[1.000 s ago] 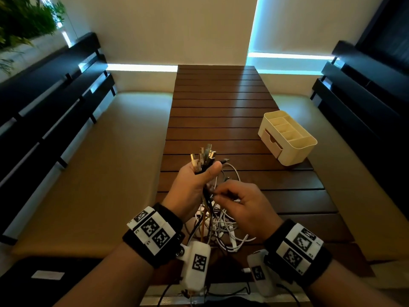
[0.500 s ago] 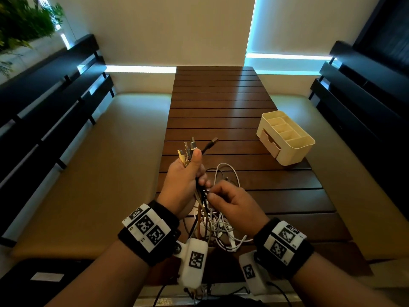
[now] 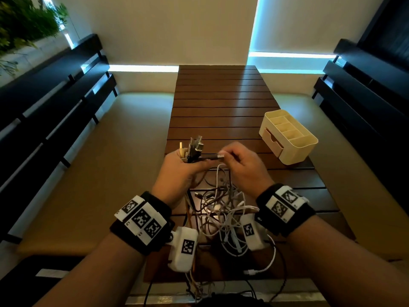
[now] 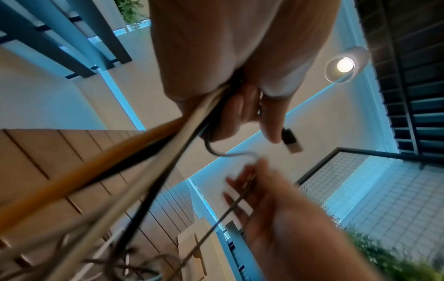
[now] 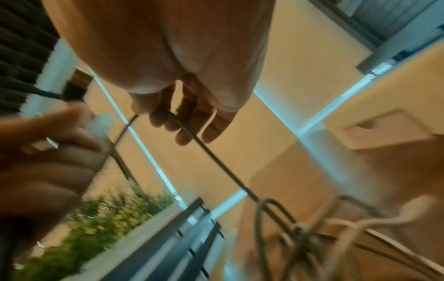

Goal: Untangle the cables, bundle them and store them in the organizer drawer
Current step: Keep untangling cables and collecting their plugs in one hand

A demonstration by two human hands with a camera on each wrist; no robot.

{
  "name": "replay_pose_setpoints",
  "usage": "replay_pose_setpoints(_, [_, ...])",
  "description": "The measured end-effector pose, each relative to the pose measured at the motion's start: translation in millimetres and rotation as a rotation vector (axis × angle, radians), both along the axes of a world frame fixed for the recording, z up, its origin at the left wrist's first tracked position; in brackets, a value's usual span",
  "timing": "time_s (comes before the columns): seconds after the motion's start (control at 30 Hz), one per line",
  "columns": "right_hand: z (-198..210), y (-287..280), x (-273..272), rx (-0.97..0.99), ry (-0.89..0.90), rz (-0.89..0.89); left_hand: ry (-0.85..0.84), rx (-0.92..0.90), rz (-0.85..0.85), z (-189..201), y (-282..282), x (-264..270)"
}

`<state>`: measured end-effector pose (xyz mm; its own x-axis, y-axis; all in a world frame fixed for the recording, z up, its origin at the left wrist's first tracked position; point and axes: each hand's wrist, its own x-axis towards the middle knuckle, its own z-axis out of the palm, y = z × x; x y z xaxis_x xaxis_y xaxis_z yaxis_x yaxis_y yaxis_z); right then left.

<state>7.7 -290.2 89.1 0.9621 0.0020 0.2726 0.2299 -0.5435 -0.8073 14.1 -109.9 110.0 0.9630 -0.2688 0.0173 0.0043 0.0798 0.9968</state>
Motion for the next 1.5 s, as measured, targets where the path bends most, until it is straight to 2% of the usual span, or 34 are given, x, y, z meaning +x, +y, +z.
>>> replay_pose_setpoints(0.13, [25.1,10.1,1.3,0.097,-0.032,0.14,-0.095,0.129,-0.036,4.3,-6.1,1.2])
replay_pose_setpoints(0.27, [18.5,4.6,-0.2,0.077,-0.01,0.122,-0.073,0.21,-0.041,4.3,-0.7,5.5])
replay_pose_setpoints(0.43, [-6.4,1.5,-7.2,0.116,0.164,0.129,-0.053,0.092,-0.024,10.6,1.5,7.9])
replay_pose_setpoints(0.57, [-42.1,-8.0,-10.2,0.008,0.34,0.118,-0.083,-0.04,0.039,22.1,7.8,19.0])
replay_pose_setpoints(0.63, [-52.3,-15.4,-8.5,0.017,0.375,0.081,-0.088,-0.02,0.06,21.5,14.5,24.9])
replay_pose_setpoints(0.73, [-37.0,-18.2,0.2,0.229,0.353,-0.013,-0.048,0.145,0.049,7.1,19.6,23.4])
replay_pose_setpoints(0.83, [-0.4,-21.2,14.8,0.351,0.176,-0.103,0.045,0.22,0.117,-14.0,23.4,23.7])
replay_pose_setpoints(0.93, [21.8,-25.9,25.2,0.254,0.0,-0.071,0.037,0.142,0.286,-17.4,27.5,28.3])
replay_pose_setpoints(1.03, [20.1,-25.2,26.7,-0.052,-0.012,0.009,-0.029,0.081,0.361,-6.3,24.5,27.6])
replay_pose_setpoints(1.17, [15.3,-14.1,20.1,-0.158,-0.071,0.163,-0.109,0.093,0.275,7.3,9.6,20.5])
replay_pose_setpoints(1.27, [14.7,-5.4,16.4,-0.18,-0.088,0.223,-0.153,0.249,0.123,8.9,1.7,19.0])
replay_pose_setpoints(1.37, [19.1,-6.7,14.0,-0.151,-0.091,0.212,-0.151,0.423,0.009,9.5,-0.7,18.6])
replay_pose_setpoints(1.5, [16.0,-13.2,7.8,-0.146,-0.003,0.182,-0.149,0.442,0.002,13.7,-1.0,14.4])
